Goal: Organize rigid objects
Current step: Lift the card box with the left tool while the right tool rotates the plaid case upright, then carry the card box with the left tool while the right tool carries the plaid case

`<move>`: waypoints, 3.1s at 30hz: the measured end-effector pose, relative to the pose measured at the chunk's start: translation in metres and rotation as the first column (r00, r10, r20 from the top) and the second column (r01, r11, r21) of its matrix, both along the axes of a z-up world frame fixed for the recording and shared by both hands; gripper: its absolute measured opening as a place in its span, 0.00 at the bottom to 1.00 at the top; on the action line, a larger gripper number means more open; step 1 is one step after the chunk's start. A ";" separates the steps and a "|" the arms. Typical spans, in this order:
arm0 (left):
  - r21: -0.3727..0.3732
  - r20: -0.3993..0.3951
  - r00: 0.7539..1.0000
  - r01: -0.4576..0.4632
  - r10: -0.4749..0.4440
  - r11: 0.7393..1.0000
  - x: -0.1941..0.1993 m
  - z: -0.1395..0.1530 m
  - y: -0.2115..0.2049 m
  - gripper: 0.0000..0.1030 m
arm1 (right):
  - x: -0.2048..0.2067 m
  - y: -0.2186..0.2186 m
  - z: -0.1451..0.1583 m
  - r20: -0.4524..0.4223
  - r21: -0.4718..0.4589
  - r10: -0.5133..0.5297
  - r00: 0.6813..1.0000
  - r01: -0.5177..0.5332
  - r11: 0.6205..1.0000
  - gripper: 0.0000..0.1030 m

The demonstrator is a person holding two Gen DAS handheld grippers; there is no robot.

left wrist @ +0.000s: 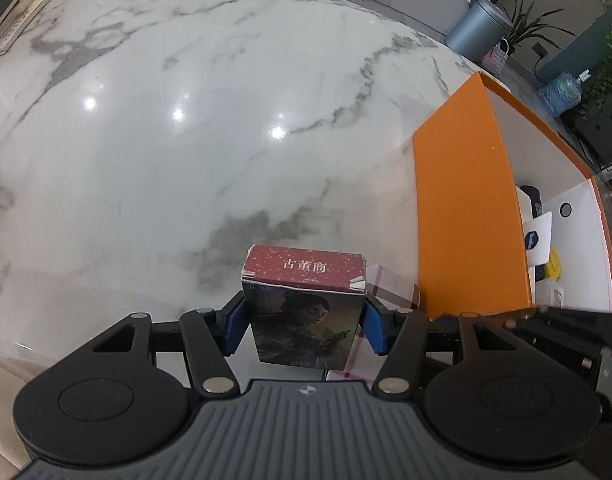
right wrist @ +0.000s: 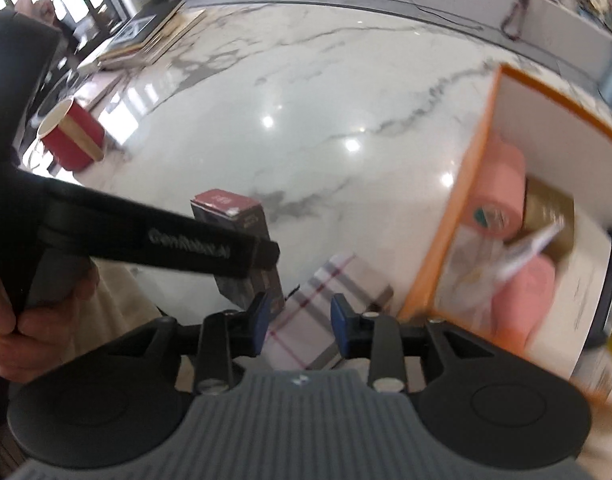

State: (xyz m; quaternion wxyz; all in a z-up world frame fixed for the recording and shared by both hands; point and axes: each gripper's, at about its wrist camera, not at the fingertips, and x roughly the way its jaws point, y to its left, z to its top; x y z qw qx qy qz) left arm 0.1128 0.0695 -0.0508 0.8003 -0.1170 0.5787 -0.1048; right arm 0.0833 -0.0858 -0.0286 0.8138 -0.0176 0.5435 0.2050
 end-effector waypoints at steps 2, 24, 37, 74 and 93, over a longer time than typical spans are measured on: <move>0.002 0.013 1.000 0.010 -0.010 1.000 -0.002 0.001 -0.001 0.64 | -0.004 -0.006 -0.009 -0.017 0.000 -0.052 0.999 0.052 0.999 0.35; 0.095 -0.060 0.998 0.029 -0.023 0.995 0.000 -0.027 -0.009 0.63 | 0.014 0.004 -0.070 -0.144 0.050 -0.255 0.956 0.264 0.963 0.65; 0.123 -0.086 0.996 0.037 -0.027 0.992 0.000 -0.032 -0.010 0.63 | 0.010 0.000 -0.046 -0.116 0.104 -0.237 0.965 0.249 0.963 0.28; 0.076 -0.095 0.995 -0.031 0.038 0.997 0.001 -0.031 -0.002 0.63 | 0.003 0.008 -0.053 -0.084 0.184 -0.222 0.971 0.234 0.955 0.18; -0.044 0.214 0.977 -0.013 0.022 0.999 -0.014 0.087 -0.025 0.63 | -0.012 -0.061 0.041 0.142 0.314 -0.308 0.941 0.252 0.916 0.18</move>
